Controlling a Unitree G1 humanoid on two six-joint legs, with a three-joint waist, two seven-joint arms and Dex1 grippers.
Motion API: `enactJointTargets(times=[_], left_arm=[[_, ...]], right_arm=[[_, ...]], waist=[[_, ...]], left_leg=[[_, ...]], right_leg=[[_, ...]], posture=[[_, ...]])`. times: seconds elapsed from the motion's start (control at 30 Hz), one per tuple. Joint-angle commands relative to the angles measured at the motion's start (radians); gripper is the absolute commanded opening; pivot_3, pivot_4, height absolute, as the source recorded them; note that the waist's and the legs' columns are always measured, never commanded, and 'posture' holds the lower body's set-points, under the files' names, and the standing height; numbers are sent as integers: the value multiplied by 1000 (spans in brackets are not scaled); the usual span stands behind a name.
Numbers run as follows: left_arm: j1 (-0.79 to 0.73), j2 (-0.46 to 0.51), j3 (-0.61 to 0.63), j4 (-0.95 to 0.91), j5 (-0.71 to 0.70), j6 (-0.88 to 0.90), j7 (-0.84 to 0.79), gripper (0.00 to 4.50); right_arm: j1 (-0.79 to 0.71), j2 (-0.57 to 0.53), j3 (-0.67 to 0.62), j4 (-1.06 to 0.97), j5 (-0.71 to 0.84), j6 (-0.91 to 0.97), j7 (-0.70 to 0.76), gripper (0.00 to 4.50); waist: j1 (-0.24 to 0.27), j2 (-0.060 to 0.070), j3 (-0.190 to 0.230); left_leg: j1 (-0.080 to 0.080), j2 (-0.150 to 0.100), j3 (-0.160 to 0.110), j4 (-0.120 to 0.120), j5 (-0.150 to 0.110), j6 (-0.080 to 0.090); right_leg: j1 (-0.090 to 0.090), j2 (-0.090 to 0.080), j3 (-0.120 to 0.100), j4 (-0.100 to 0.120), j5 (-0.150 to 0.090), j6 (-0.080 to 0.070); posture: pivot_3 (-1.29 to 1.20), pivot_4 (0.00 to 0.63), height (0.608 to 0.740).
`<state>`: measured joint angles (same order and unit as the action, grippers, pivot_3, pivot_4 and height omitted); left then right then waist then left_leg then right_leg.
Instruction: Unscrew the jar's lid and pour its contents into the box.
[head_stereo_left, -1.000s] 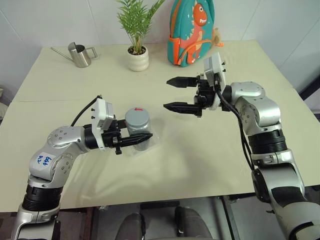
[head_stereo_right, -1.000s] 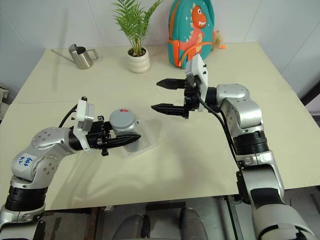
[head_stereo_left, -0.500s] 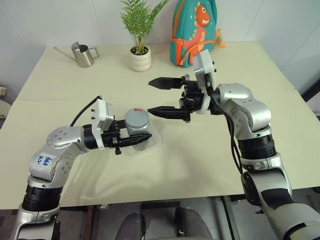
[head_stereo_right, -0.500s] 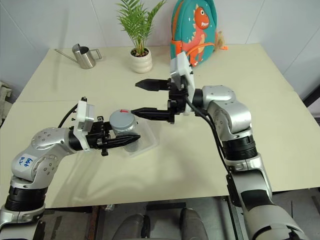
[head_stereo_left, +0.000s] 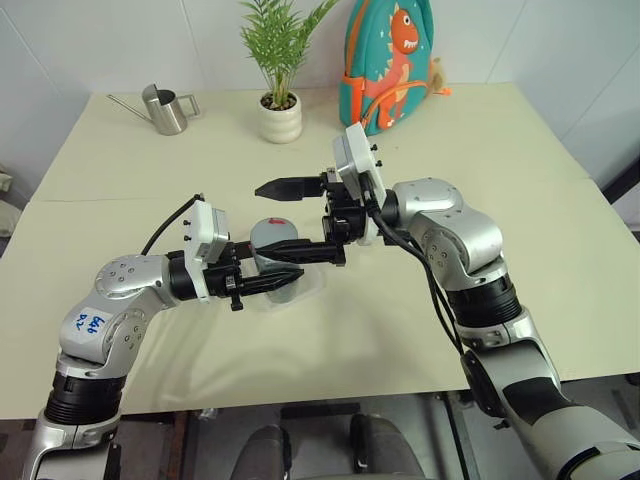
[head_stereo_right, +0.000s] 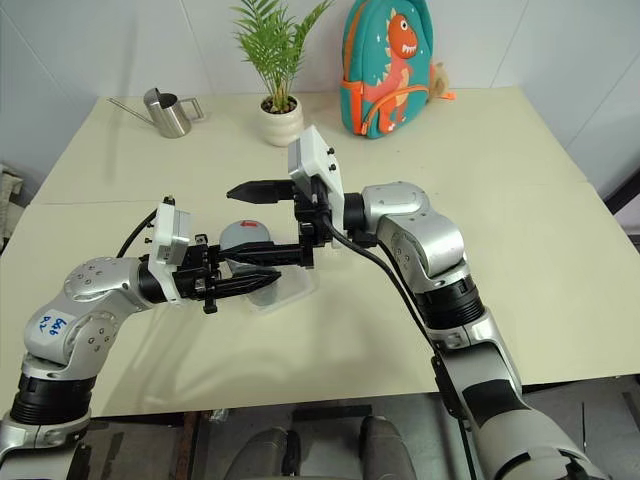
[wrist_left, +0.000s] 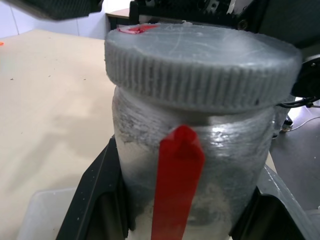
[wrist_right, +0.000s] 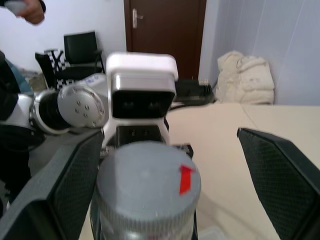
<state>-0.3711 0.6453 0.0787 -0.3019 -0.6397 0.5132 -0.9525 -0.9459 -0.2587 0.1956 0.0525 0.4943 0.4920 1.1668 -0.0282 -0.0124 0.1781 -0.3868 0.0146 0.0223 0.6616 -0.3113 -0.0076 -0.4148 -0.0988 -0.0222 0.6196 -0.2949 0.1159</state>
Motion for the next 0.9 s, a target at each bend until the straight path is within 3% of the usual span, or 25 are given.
enactJointTargets(times=[0.03, 0.6, 0.9], left_arm=[[4, 3, 19, -44, -12, -10, 5, 1903], [-2, -7, 9, -37, -10, -15, 9, 1903], [1, 4, 13, -39, -13, -12, 7, 1903]], right_arm=[[-21, 7, -1, 3, -6, -27, 6, 4471], [-26, 2, -3, 30, -24, -44, 15, 4471], [-24, -58, -39, 111, -34, -79, 42, 4471]], waist=[[0, 0, 0], [0, 0, 0], [0, 0, 0]], left_leg=[[0, 0, 0, 0, 0, 0], [0, 0, 0, 0, 0, 0], [0, 0, 0, 0, 0, 0]], right_leg=[[0, 0, 0, 0, 0, 0], [0, 0, 0, 0, 0, 0], [0, 0, 0, 0, 0, 0]], posture=[[0, 150, 740], [0, 150, 740], [0, 150, 740]])
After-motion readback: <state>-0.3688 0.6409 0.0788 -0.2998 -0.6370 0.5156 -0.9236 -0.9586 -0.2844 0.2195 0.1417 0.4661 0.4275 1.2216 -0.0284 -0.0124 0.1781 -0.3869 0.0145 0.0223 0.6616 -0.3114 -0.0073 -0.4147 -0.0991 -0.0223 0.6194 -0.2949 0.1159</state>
